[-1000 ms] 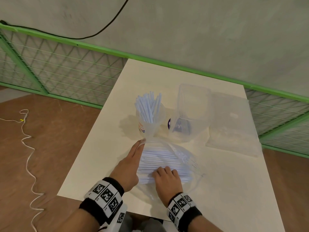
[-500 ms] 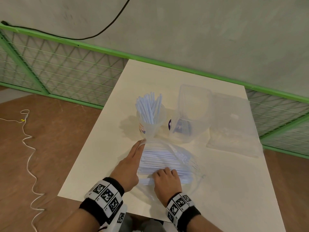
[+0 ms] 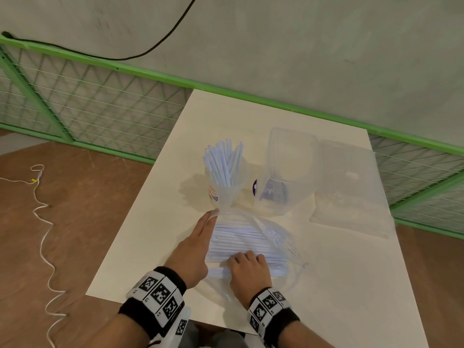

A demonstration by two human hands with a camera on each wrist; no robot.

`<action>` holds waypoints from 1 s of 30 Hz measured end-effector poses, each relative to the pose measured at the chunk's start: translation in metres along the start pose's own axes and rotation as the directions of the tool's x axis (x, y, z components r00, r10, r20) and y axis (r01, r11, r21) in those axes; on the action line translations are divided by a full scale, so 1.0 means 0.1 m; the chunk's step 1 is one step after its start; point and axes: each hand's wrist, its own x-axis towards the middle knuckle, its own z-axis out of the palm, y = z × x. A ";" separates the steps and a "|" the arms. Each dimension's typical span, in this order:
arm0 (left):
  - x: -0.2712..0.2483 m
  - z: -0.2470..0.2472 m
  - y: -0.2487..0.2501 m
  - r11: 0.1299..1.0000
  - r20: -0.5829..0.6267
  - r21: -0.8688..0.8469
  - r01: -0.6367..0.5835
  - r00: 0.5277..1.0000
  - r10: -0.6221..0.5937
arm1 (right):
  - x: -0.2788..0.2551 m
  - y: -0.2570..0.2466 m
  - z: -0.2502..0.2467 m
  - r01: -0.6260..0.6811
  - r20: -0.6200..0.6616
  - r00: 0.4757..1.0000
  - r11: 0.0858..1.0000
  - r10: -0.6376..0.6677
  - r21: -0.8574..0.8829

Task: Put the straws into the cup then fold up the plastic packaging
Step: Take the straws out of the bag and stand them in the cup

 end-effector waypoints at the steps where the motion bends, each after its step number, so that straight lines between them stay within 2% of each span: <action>1: 0.00 0.00 0.00 1.000 0.001 -0.005 0.001 1.000 -0.001 | 0.00 0.00 0.00 0.004 0.021 1.000 1.000 -0.004 0.002; 7: 0.00 0.00 -0.01 1.000 0.001 -0.009 -0.002 1.000 0.002 | 0.01 0.01 -0.06 0.048 0.119 0.992 0.999 -0.051 0.025; 10: 0.00 -0.01 0.01 1.000 -0.005 -0.007 0.009 1.000 -0.009 | -0.02 0.06 -0.11 0.105 0.117 0.987 0.993 -0.111 0.056; 13: 0.00 -0.01 0.02 1.000 -0.001 -0.006 0.008 1.000 -0.008 | -0.04 0.11 -0.12 0.090 0.059 0.994 0.992 -0.095 0.091; 15: 0.01 0.00 0.02 1.000 0.002 -0.005 0.002 1.000 -0.002 | -0.04 0.11 -0.14 0.068 0.107 0.991 0.993 -0.078 0.093; 20: 0.01 0.00 0.02 1.000 0.013 -0.001 0.009 1.000 -0.009 | -0.01 0.08 -0.09 0.039 0.125 0.991 0.999 -0.044 0.038; 30: 0.01 -0.02 0.03 1.000 0.005 -0.006 0.005 1.000 -0.005 | 0.02 0.04 -0.19 0.100 0.162 0.983 0.992 -0.087 -0.073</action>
